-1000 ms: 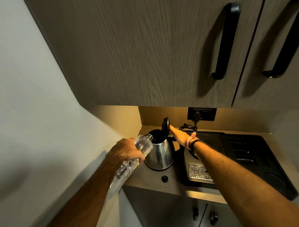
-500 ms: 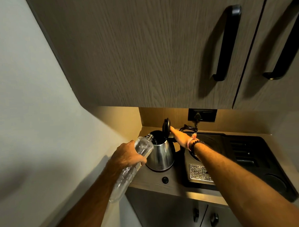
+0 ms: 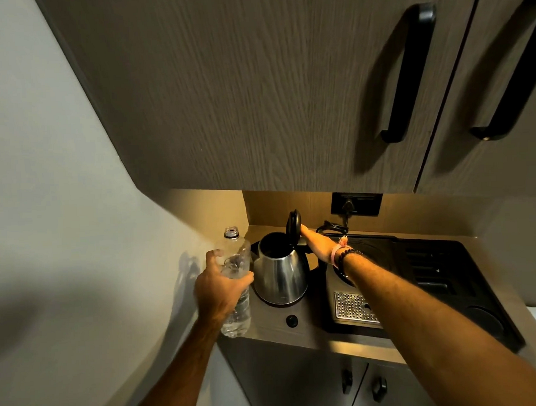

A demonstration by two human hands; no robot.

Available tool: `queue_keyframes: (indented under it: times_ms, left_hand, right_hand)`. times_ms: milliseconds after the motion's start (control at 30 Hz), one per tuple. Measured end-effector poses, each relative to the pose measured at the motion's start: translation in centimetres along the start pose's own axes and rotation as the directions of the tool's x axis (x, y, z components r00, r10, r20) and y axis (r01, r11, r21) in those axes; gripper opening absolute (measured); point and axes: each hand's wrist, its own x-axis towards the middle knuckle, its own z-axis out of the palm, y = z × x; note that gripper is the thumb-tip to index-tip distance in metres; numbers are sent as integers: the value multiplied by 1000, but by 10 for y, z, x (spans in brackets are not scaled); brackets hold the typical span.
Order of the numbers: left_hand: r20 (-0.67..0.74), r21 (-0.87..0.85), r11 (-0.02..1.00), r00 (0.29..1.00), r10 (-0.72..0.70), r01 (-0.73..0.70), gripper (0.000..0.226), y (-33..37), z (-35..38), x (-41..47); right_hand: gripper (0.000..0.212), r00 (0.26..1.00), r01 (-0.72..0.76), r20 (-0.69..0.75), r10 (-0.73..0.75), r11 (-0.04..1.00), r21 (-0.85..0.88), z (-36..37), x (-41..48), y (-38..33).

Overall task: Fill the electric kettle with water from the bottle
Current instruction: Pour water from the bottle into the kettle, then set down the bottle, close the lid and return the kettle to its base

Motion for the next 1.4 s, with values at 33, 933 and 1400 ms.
queue_keyframes:
  times_ms: [33, 933, 1400]
  left_hand:
    - [-42, -11, 1000, 999, -9, 8, 88, -1, 3, -1]
    - [96, 41, 929, 927, 362, -367, 21, -30, 71, -78]
    - [607, 316, 808, 760, 232, -498, 23, -17, 115, -72]
  right_hand:
    - [118, 1000, -9, -8, 9, 1000, -2, 0, 1, 0]
    - [105, 998, -45, -40, 43, 998, -45, 2, 1, 0]
    - [96, 999, -11, -31, 8, 995, -99, 1, 2, 3]
